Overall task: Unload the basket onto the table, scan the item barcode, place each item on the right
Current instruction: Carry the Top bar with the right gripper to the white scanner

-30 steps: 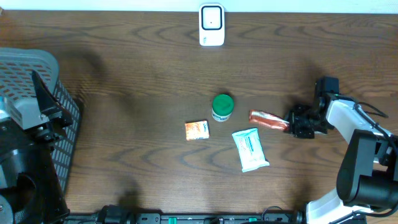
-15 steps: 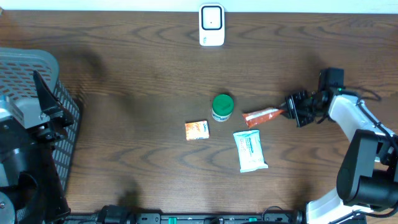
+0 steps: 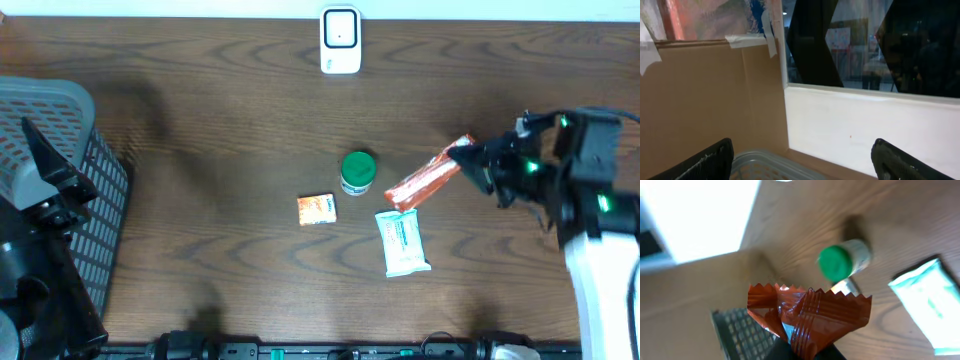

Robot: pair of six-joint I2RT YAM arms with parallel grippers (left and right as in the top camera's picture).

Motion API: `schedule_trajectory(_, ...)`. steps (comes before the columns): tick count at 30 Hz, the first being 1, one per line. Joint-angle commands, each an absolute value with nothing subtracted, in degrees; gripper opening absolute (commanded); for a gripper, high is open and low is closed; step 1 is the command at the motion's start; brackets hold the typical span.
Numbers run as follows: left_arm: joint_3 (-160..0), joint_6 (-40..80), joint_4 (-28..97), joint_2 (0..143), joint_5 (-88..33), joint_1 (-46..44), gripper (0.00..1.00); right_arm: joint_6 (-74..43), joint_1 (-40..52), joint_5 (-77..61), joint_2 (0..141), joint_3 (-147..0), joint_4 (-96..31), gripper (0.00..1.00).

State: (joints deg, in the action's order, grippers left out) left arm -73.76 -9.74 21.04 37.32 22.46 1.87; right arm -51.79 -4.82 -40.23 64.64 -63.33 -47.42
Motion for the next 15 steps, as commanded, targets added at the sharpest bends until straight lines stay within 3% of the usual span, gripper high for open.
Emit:
schedule_trajectory(1,-73.34,-4.82,20.91,36.91,21.39,2.24,0.88,-57.54,-1.58,-34.15,55.57,-64.18,-50.39,0.01)
schedule_trajectory(3,-73.34,-4.29,20.84,36.91,21.37,2.24,0.95,-59.46,0.14,-31.75,51.37,-64.18,-51.77,0.01)
schedule_trajectory(8,-73.34,-4.16,20.93,36.8,21.41,2.24,0.95,-55.29,3.6,-22.11,47.0,-64.16,-51.66,0.02)
schedule_trajectory(10,-73.34,-4.19,20.97,36.8,21.43,2.24,0.96,-51.09,6.96,-12.84,47.94,-63.99,-49.19,0.02)
schedule_trajectory(15,-73.34,-4.19,20.97,36.8,21.43,2.24,0.96,-45.56,13.21,-4.6,52.8,-63.99,-36.4,0.02)
